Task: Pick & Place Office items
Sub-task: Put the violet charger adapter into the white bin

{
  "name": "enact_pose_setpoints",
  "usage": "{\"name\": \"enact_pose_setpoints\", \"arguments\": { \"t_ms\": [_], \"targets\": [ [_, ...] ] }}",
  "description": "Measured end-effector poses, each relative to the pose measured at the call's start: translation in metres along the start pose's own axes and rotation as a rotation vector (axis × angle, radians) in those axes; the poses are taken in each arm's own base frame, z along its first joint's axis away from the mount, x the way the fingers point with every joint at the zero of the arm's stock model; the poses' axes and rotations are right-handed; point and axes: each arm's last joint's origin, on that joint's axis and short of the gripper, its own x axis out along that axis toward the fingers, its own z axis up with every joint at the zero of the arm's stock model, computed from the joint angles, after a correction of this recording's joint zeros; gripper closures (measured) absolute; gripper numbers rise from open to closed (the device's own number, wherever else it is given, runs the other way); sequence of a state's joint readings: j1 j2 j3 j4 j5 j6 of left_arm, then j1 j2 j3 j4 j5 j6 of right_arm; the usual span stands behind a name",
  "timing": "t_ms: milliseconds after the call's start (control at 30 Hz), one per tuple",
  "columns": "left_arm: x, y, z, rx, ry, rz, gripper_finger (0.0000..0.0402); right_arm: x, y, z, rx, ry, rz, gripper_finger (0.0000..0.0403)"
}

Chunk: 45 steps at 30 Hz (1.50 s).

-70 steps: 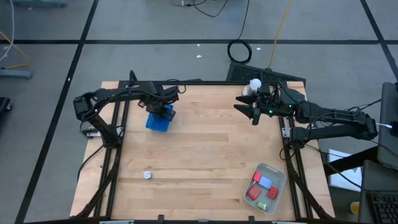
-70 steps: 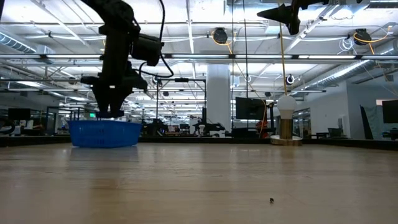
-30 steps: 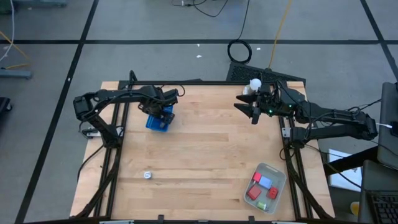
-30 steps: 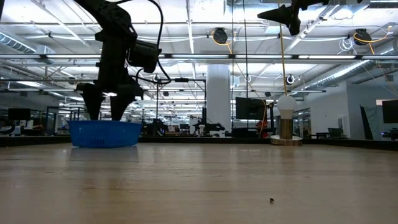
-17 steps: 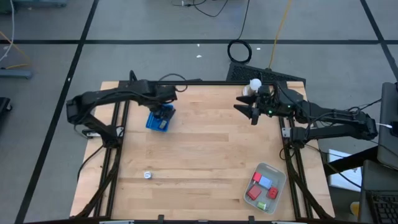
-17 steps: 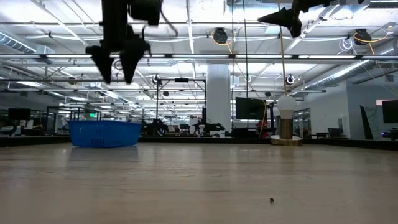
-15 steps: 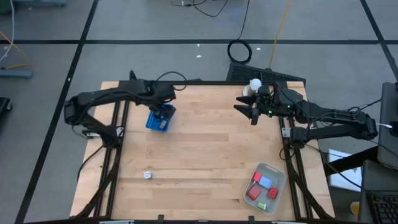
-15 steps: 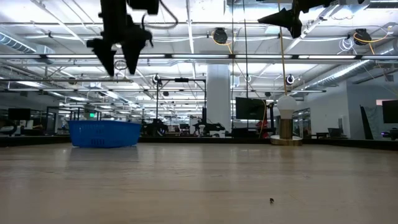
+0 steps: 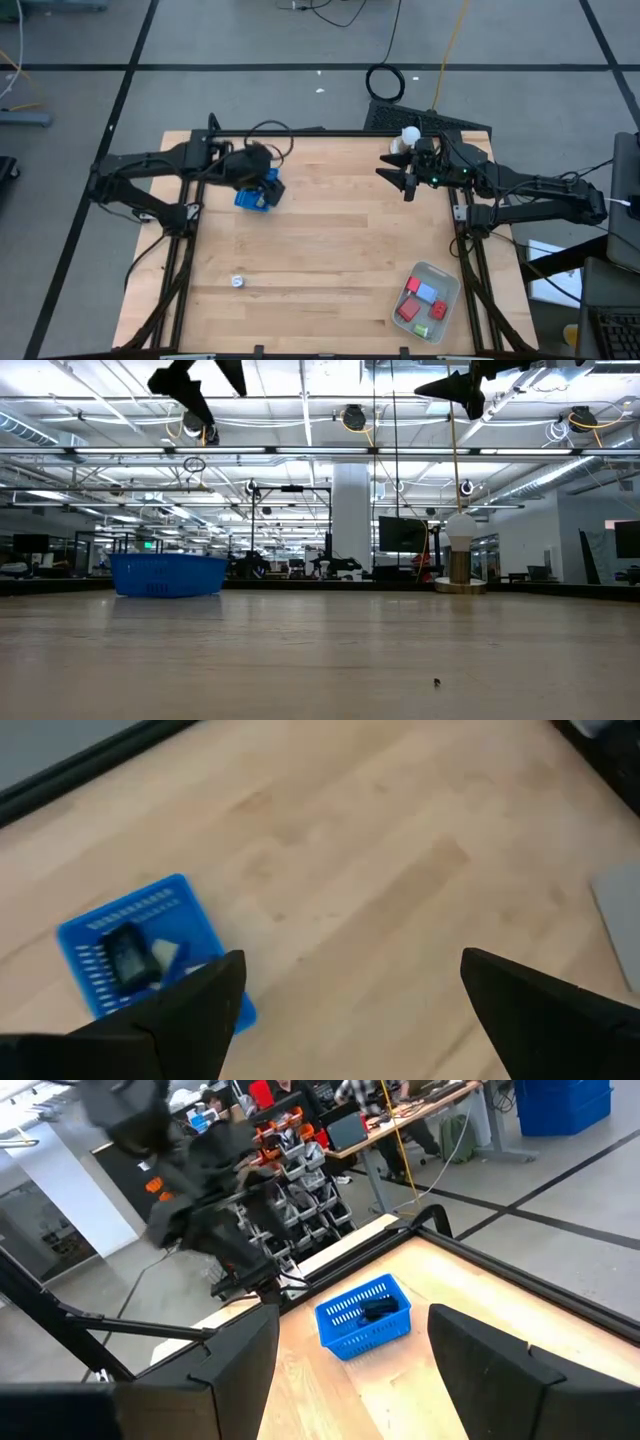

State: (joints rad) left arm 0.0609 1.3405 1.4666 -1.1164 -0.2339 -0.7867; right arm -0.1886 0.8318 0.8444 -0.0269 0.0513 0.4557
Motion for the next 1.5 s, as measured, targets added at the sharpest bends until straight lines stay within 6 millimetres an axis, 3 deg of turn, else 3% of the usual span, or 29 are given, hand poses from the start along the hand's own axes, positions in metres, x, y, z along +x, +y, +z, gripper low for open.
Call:
{"name": "enact_pose_setpoints", "arguments": {
  "t_ms": [267,633,1133,1333,1500],
  "targets": [
    [-0.013,-0.037,-0.031,0.174,-0.024,-0.128,0.0030,0.000,0.000,0.000,0.002,0.000,0.000,0.0151],
    [-0.045,-0.089,-0.049,0.251,-0.326,-0.427,0.0030,0.000,0.000,0.000,0.004,0.001,-0.001,0.0151],
    [-0.066,-0.106,-0.087,0.299,-0.216,-0.612,0.0030,0.000,-0.001,-0.002,0.066,0.020,-0.011,0.0151],
    [-0.067,-0.095,-0.115,0.393,-0.078,-0.490,0.0058,0.000,-0.003,-0.005,0.106,0.051,-0.029,0.0151],
    [-0.066,-0.077,-0.135,0.359,0.072,-0.318,0.0100,0.000,-0.003,-0.006,0.141,0.061,-0.036,0.0151]
  ]
}}
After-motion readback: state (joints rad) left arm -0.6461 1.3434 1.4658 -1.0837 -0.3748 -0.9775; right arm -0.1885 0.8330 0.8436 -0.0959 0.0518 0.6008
